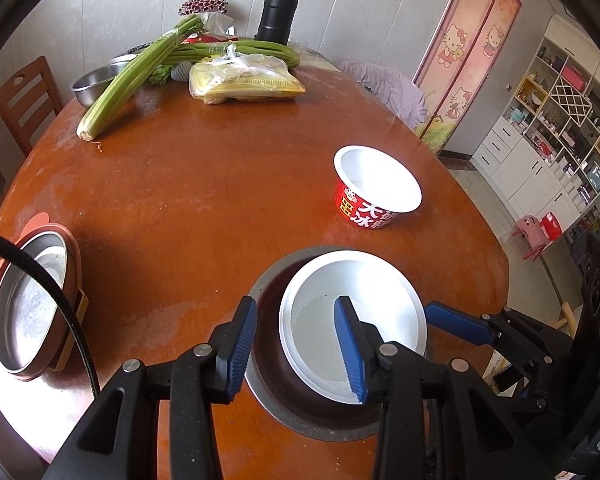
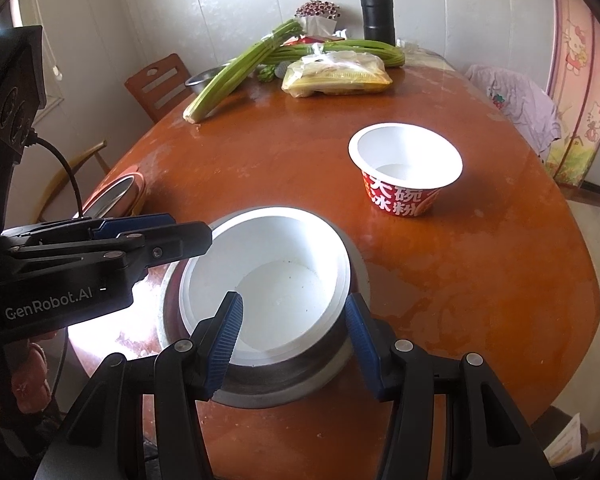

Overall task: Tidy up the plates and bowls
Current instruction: 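Lower the white bowl into the steel bowl and open the left tool, then move the left tool to the second white printed bowl, then grasp the second white bowl rim with the left tool and lift it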

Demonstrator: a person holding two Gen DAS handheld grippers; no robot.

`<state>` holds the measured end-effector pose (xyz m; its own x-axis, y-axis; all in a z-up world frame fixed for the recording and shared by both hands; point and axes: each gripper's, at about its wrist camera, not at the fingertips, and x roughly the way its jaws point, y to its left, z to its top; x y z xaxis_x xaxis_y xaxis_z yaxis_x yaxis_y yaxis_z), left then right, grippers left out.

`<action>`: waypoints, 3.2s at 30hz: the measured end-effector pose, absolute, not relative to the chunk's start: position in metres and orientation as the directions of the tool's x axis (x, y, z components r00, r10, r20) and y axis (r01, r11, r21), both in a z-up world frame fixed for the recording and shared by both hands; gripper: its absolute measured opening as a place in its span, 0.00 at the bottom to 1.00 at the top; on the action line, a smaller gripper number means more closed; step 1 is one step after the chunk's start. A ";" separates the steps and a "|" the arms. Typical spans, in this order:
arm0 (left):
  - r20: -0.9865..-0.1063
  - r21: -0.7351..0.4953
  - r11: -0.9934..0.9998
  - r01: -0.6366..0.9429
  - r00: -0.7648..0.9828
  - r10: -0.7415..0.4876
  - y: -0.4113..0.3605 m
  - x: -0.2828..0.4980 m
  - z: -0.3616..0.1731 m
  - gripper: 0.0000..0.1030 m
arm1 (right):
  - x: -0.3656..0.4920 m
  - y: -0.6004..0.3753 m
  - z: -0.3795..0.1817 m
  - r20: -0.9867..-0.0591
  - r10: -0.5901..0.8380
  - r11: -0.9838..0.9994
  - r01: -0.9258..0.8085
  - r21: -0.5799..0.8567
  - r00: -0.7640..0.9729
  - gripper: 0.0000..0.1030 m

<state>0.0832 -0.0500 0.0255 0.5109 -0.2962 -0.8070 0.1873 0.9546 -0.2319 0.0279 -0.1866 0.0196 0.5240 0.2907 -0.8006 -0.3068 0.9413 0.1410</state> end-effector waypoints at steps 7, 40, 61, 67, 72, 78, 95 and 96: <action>-0.805 -0.223 0.956 0.189 0.518 -0.290 -0.052 0.084 0.028 0.45 | 0.030 -0.188 0.021 -0.798 0.286 0.943 -0.302 0.138 0.530 0.54; -0.795 -0.189 0.956 0.225 0.536 -0.284 -0.074 0.128 0.041 0.53 | 0.082 -0.230 0.030 -0.783 0.215 0.976 -0.162 0.147 0.583 0.54; -0.820 -0.183 0.947 0.266 0.490 -0.296 -0.112 0.191 0.031 0.53 | 0.150 -0.273 0.015 -0.801 0.172 0.985 -0.073 0.159 0.574 0.54; -0.830 -0.191 0.944 0.270 0.468 -0.302 -0.119 0.208 0.022 0.53 | 0.167 -0.275 0.006 -0.814 0.177 0.984 -0.079 0.160 0.553 0.54; -0.838 -0.202 0.943 0.264 0.452 -0.307 -0.123 0.218 0.015 0.53 | 0.177 -0.272 -0.003 -0.829 0.188 0.982 -0.099 0.160 0.527 0.54; -0.844 -0.213 0.943 0.256 0.438 -0.310 -0.125 0.230 0.008 0.53 | 0.183 -0.264 -0.008 -0.833 0.214 0.976 -0.141 0.164 0.510 0.54; -0.862 -0.287 0.926 0.244 0.356 -0.361 -0.124 0.243 -0.016 0.39 | 0.181 -0.240 -0.011 -0.835 0.286 0.955 -0.213 0.207 0.470 0.54; -0.863 -0.286 0.927 0.243 0.355 -0.359 -0.124 0.243 -0.016 0.39 | 0.180 -0.238 -0.010 -0.836 0.284 0.955 -0.214 0.204 0.470 0.54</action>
